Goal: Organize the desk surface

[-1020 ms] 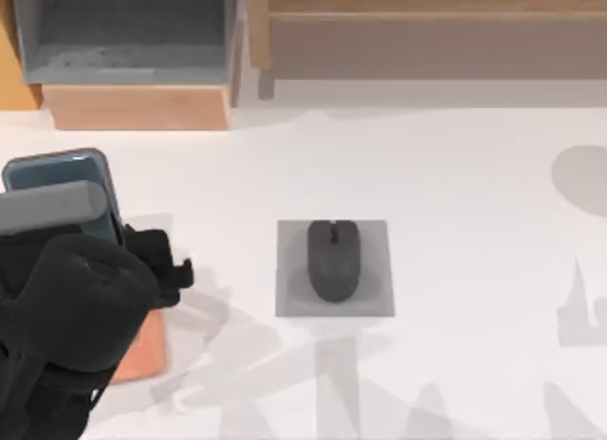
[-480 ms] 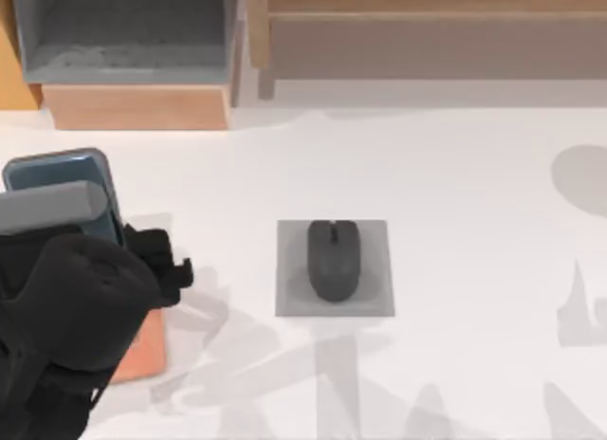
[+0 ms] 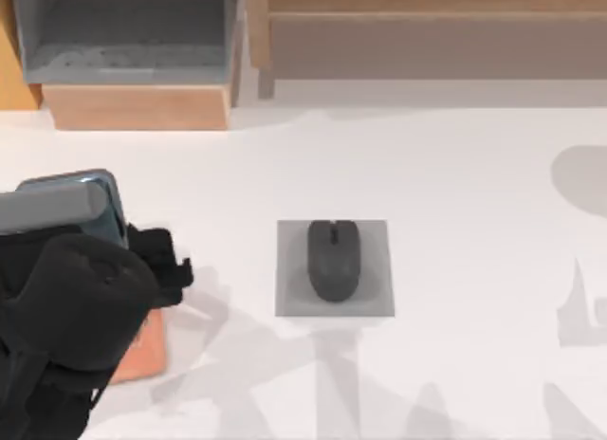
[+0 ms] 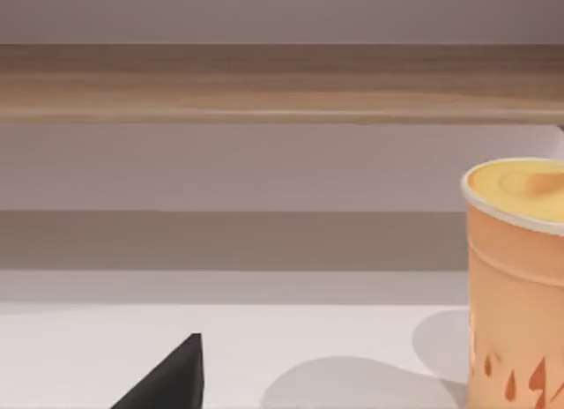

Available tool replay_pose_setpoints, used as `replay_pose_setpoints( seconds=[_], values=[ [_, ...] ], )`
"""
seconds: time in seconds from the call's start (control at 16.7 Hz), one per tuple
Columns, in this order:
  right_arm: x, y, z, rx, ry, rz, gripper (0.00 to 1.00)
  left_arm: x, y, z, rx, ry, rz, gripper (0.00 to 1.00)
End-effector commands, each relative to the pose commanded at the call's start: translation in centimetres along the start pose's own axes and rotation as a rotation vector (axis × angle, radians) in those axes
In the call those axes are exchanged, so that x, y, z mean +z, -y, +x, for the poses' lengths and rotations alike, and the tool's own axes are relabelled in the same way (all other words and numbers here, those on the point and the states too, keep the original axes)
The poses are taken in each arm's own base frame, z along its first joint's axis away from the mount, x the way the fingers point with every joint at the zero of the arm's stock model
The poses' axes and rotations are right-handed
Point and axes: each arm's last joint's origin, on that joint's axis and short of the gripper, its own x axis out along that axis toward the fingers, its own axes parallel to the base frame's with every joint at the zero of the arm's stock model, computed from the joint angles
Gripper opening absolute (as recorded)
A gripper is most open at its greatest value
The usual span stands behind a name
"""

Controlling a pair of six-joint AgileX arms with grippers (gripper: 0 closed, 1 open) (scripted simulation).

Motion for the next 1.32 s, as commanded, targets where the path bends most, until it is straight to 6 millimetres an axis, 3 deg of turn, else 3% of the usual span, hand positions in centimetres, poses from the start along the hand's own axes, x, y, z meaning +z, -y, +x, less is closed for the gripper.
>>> replay_pose_setpoints(
  seconds=[0.6,1.02,1.32],
  values=[
    [0.0,0.0,0.0,0.0,0.0,0.0,1.0,0.0,0.0,-0.1,-0.002,0.001,-0.001,1.0],
    [0.0,0.0,0.0,0.0,0.0,0.0,1.0,-1.2,-0.5,-2.4,0.002,-0.002,0.003,1.0],
    [0.0,0.0,0.0,0.0,0.0,0.0,1.0,-1.3,-0.6,-2.5,0.003,-0.002,0.001,1.0]
  ],
)
